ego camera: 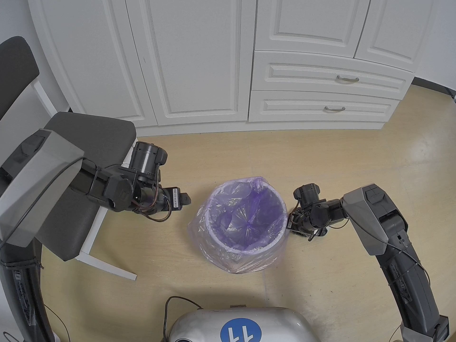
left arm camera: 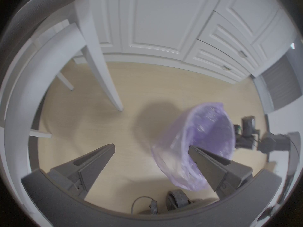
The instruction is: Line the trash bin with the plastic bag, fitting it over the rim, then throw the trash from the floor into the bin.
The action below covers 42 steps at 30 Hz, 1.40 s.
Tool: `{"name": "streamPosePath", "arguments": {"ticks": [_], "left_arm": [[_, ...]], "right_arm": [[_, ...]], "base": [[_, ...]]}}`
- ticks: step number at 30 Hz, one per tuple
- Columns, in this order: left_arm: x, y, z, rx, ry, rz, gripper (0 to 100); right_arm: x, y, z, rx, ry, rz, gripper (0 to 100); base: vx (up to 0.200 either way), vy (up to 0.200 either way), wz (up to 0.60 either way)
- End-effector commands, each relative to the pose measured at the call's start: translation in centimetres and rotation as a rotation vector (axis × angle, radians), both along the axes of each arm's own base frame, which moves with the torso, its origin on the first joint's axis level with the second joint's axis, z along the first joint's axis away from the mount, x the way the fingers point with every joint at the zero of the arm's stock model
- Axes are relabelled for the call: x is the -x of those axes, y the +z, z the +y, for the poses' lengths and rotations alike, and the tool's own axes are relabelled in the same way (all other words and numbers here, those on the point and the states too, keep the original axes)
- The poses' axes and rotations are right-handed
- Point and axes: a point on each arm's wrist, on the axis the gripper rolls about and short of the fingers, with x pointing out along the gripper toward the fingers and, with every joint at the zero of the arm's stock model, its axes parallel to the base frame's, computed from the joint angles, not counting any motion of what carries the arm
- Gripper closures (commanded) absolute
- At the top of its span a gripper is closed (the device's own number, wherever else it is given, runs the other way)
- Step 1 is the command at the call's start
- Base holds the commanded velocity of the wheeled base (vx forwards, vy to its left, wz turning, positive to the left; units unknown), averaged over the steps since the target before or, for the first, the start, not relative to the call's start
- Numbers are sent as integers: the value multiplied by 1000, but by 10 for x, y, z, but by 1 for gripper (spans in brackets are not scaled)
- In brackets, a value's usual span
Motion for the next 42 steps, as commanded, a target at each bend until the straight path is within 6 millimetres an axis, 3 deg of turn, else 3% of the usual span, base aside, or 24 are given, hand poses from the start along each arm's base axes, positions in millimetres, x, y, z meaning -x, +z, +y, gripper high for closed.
{"name": "streamPosePath", "arguments": {"ticks": [1,3,4,7,12,23,29,34,42], "left_arm": [[22,10,5,32,-84,-4,0],[15,-13,1,36,-107,52,0],[15,-13,1,36,-107,52,0],[8,-49,-4,15,-110,126,0],[-1,-74,-8,19,-107,129,0],[-2,-69,-17,83,-105,20,0],[19,-50,-28,129,-150,-98,0],[29,-60,-44,121,-191,-83,0],[12,-83,-43,82,-157,-42,0]], "right_arm": [[0,-2,-2,12,-19,2,0],[0,-2,-2,15,-21,0,0],[0,-2,-2,15,-21,0,0],[0,-3,-3,21,-25,-2,0],[-1,-4,-3,25,-30,-9,0],[-1,-6,-3,33,-33,-10,0],[0,-6,-2,34,-33,-8,0],[0,-6,-2,35,-32,-8,0],[0,-6,-2,35,-32,-8,0]], "base": [[0,0,0],[0,0,0],[0,0,0],[0,0,0],[0,0,0],[0,0,0],[0,0,0],[0,0,0],[0,0,0]]}}
